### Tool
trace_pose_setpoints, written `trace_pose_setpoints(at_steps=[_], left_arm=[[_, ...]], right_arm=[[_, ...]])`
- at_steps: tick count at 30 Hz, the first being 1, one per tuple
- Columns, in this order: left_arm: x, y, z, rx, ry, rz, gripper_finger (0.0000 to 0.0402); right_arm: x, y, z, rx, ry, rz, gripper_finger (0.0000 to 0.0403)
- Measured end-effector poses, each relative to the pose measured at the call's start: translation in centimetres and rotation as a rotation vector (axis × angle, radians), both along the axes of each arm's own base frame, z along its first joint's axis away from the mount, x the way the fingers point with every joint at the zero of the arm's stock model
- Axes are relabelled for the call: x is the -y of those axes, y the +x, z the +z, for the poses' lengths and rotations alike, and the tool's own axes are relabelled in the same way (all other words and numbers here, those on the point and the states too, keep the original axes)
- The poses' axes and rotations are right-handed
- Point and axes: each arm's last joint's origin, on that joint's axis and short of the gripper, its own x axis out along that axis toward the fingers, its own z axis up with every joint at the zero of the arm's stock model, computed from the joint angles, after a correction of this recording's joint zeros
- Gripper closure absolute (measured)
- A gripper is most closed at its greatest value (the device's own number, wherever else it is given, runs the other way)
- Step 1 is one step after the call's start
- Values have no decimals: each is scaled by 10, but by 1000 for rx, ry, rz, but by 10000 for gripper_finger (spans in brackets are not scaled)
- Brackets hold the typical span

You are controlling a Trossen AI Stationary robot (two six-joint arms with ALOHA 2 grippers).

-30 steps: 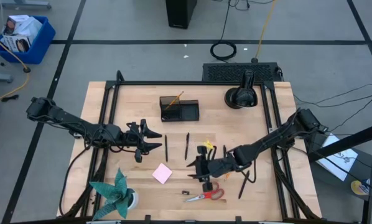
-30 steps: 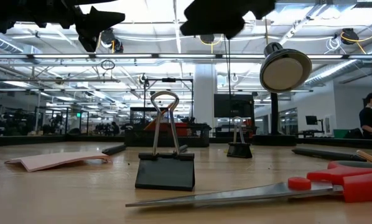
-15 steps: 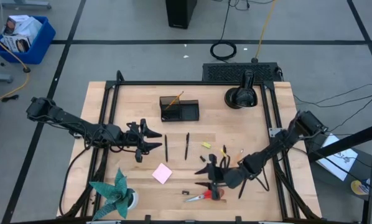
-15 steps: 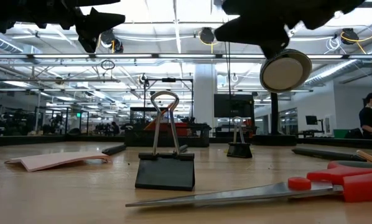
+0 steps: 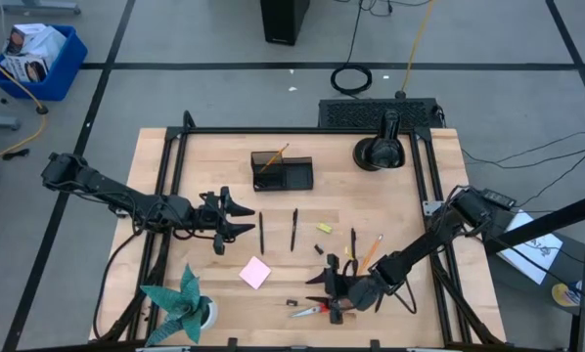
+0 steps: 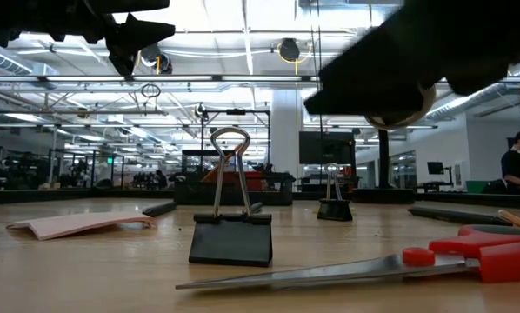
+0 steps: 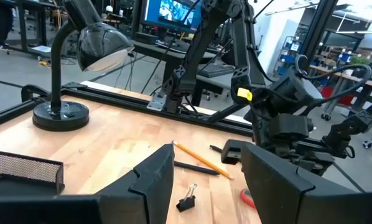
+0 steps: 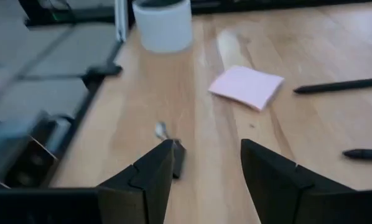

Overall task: Pick and place office supplies into organizer
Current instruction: Put the black binder clip into the black desk organizer

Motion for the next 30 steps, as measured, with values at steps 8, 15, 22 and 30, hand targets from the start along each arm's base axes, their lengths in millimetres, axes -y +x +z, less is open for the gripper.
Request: trace_pose_setpoints(at_steps=[8, 15, 22, 30], left_arm=[[0, 0, -1, -5, -1, 0, 211], [0, 0, -1, -8, -1, 0, 211], [0, 0, -1, -9, -4, 0, 211], [0, 0, -1, -11, -4, 0, 211]], right_arm=[[8, -3, -1, 10, -211, -179, 226], [13, -13, -3, 72, -313, -458, 239], [33, -22, -21, 87, -160, -589, 243], [50, -25, -33, 53, -96, -600, 243]])
